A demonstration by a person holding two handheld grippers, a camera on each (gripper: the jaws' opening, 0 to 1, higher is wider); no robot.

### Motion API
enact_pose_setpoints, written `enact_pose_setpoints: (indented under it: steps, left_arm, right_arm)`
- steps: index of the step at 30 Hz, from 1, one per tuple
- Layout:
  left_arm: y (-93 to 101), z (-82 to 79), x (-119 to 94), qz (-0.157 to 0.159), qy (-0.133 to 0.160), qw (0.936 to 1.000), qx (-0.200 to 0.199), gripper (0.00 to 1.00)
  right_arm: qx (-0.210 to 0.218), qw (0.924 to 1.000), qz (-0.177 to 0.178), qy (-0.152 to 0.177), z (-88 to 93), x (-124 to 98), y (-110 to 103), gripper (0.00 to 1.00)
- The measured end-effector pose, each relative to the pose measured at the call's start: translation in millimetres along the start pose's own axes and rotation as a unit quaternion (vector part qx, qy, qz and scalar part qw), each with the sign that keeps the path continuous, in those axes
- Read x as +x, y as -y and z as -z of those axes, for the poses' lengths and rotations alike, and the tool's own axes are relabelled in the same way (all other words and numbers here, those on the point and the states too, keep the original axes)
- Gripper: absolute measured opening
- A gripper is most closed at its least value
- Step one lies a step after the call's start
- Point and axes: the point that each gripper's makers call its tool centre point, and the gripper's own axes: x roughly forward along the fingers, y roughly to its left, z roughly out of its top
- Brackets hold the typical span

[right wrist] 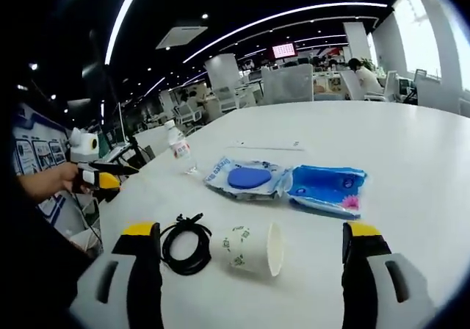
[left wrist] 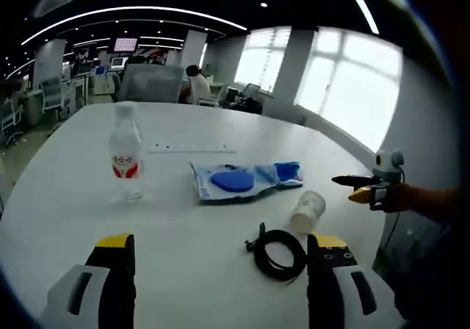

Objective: Arrange the tabletop items into an orderly group along one side of the table until the central work area is clear of visible clutter.

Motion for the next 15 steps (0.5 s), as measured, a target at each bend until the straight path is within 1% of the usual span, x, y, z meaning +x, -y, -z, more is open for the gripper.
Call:
enact_pose_setpoints:
  steps: [4, 9, 10, 13, 15]
  left_arm:
    - [1.1, -1.1, -2, 0.008, 0.001, 1.0, 0.005, 1.0]
    - [4.6, 0.3, -8, 0.022, 0.0, 0.9997, 0.014, 1.0]
    - [4.5, 1.1, -9, 0.025, -0.001, 0.9996, 0.015, 1.0]
    - [4.4, 1.2, -15, 0.031, 0.002, 0.9994, 0.013, 1.0]
    - [3.7, 1.1, -17, 0.034, 0.005, 0.9993, 0.01, 1.0]
  right_arm:
    - [-0.002, 1.0, -0.001, 0.001, -3.6, 1, -5, 0.99]
    - [-0.005, 1.0, -0.004, 0.0, -5.2, 4, -7, 0.96]
    - [-0.007, 1.0, -0.006, -0.002, -5.1, 6, -10, 0.95]
    - [-0.01, 0.9999, -0.006, -0.007, -3.8, 8, -9, 0.89]
    - [-0.009, 0.9998, -0.013, -0.015, -0.4, 11, -9, 0.87]
